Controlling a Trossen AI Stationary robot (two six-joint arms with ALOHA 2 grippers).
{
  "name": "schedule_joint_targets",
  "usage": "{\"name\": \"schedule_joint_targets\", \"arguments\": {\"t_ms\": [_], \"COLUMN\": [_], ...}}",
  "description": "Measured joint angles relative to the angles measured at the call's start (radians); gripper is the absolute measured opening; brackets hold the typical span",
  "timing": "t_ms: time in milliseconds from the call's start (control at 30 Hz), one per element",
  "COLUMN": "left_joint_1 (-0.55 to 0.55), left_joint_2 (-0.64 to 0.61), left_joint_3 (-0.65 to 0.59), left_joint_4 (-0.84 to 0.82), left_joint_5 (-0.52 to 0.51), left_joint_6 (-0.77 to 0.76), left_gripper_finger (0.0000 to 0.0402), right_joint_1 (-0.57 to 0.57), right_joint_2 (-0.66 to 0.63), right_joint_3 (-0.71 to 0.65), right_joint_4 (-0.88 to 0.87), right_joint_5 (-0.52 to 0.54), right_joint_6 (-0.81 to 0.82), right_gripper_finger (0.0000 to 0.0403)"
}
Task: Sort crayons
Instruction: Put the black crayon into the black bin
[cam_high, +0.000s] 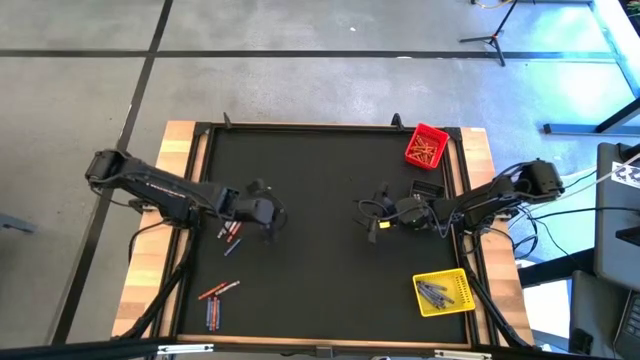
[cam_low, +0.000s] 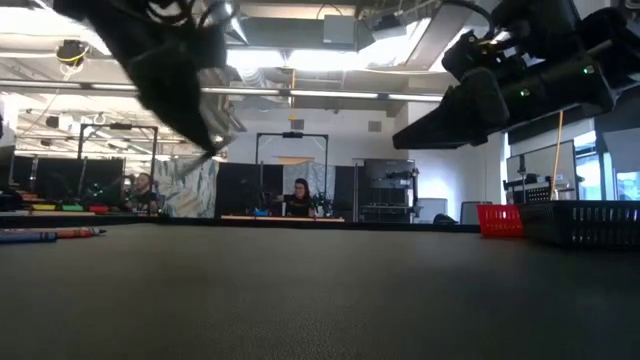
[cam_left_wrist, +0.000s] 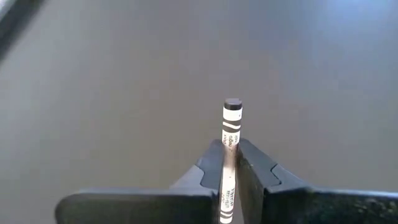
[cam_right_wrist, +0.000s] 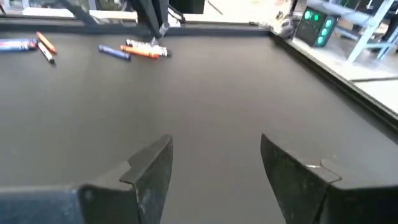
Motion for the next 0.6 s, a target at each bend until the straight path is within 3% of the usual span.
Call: {"name": "schedule_joint_targets", "arguments": {"t_ms": [167, 333, 467, 600], "left_joint_1": [-0.017, -0.012, -0.012, -0.012], "left_joint_2": [0.012, 0.067, 0.172, 0.305], "left_joint_3": [-0.075, -0.134, -0.161, -0.160], "left_joint_4": [0.404, 0.734, 0.984, 1.276], "left_joint_5": [0.009, 0.010, 0.034, 0.128], "left_joint_6": [0.223, 0.315, 0.417, 0.532], "left_gripper_finger": [0.0015, 0.0019, 0.0019, 0.0017], "right_joint_1": [0.000, 0.000, 0.000, 0.000], "right_joint_2": [0.047, 0.104, 0.168, 0.256], "right_joint_3": [0.000, 0.005, 0.064, 0.151], "right_joint_4": [0.121, 0.233, 0.232, 0.243], "right_joint_5": [-0.009, -0.058, -0.063, -0.080], "right_joint_6": [-0.001, -0.026, -0.041, -0.078], "right_gripper_finger": [0.0237, 0.0237, 0.0237, 0.0237]}}
